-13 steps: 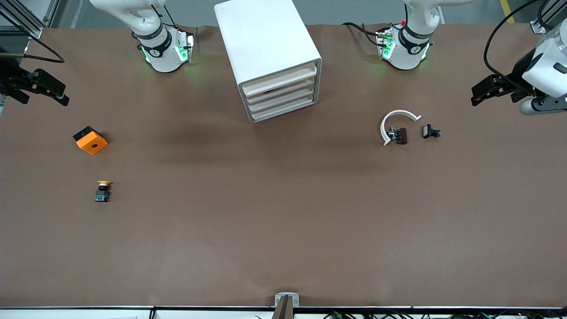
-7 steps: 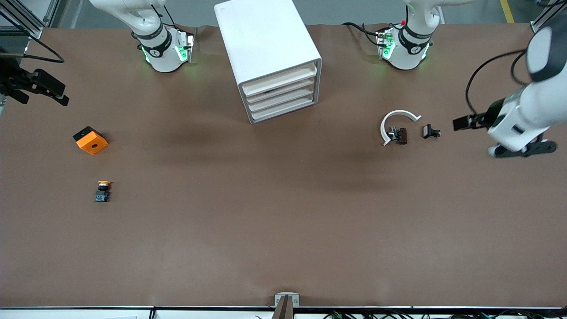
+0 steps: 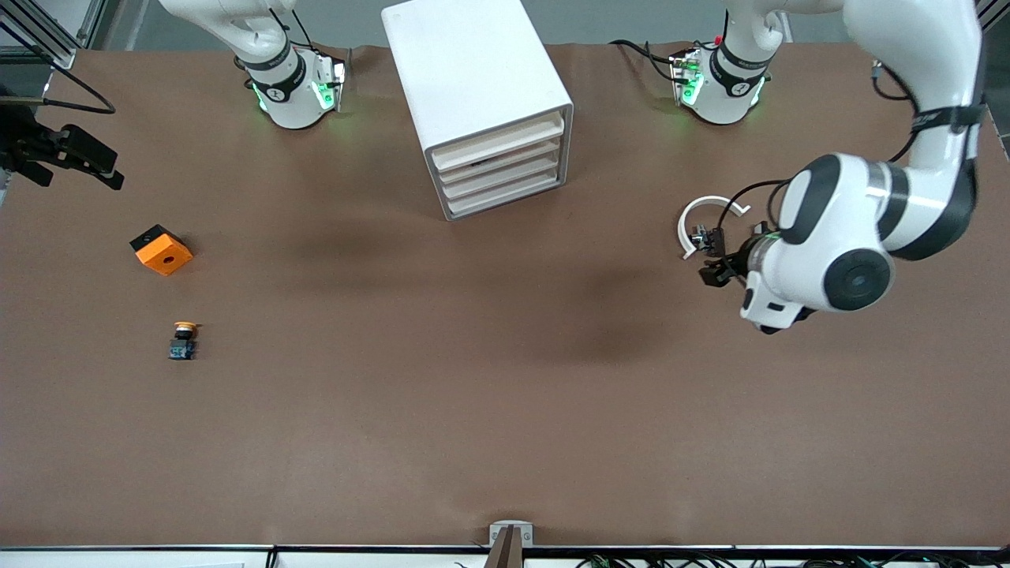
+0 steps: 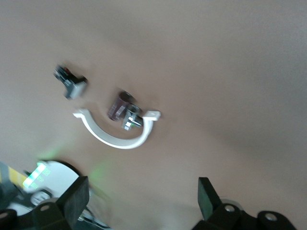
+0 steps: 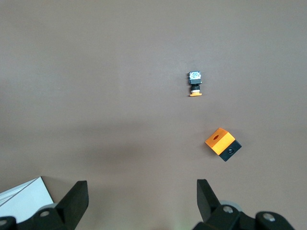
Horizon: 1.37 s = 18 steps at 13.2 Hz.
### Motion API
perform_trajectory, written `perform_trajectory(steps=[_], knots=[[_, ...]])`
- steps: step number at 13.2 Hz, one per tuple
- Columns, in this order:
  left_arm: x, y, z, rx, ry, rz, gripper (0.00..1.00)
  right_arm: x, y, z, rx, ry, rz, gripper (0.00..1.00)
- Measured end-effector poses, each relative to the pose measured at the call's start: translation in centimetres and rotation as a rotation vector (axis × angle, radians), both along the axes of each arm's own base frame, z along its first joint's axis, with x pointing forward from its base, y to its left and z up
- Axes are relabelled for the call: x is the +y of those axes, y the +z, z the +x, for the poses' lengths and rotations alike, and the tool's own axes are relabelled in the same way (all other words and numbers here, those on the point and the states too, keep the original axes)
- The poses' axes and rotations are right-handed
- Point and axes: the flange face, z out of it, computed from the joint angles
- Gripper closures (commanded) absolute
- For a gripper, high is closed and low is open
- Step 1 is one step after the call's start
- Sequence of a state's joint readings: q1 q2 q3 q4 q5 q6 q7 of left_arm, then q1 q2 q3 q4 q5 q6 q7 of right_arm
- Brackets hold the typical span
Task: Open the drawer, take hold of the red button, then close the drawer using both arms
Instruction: 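Reach the left gripper to the handle of the cabinet's top drawer, then pull the drawer open with the left gripper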
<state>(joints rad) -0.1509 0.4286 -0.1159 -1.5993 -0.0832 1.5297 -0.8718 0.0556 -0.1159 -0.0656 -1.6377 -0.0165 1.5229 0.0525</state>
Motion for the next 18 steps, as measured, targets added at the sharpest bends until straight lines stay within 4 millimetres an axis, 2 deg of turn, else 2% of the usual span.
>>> perform_trajectory(steps=[2,4,7,9,11,13,15,17,18], knots=[[-2.3,-2.6,0.3,0.056,0.192,0.048,0.0,0.0,0.0,0.0,0.0,0.0,0.0,0.0],[-5.9,-5.8,0.0,0.129,0.392,0.139,0.0,0.0,0.0,0.0,0.0,0.0,0.0,0.0],[-12.4,-10.8,-1.5,0.252,0.67,0.288,0.0,0.0,0.1,0.1,-0.002,0.0,0.0,0.0],[-16.2,-13.2,-3.3,0.358,0.758,0.314,0.0,0.0,0.2,0.1,-0.004,-0.001,0.0,0.0],[-19.1,-15.0,-5.0,0.472,0.809,0.311,0.0,0.0,0.2,0.1,-0.004,-0.001,0.0,0.0],[-20.9,-16.4,-6.5,0.581,0.842,0.328,0.0,0.0,0.2,0.1,-0.004,-0.001,0.0,0.0],[-23.0,-17.3,-8.2,0.651,0.926,0.441,0.17,-0.1,0.2,0.1,-0.004,-0.001,0.0,0.0],[-25.1,-17.4,-10.4,0.728,0.943,0.55,0.29,-0.1,0.2,0.1,-0.004,-0.002,0.0,0.0],[-25.8,-17.1,-11.5,0.764,0.927,0.6,0.3,-0.1,0.2,0.1,-0.004,-0.002,0.0,0.0]])
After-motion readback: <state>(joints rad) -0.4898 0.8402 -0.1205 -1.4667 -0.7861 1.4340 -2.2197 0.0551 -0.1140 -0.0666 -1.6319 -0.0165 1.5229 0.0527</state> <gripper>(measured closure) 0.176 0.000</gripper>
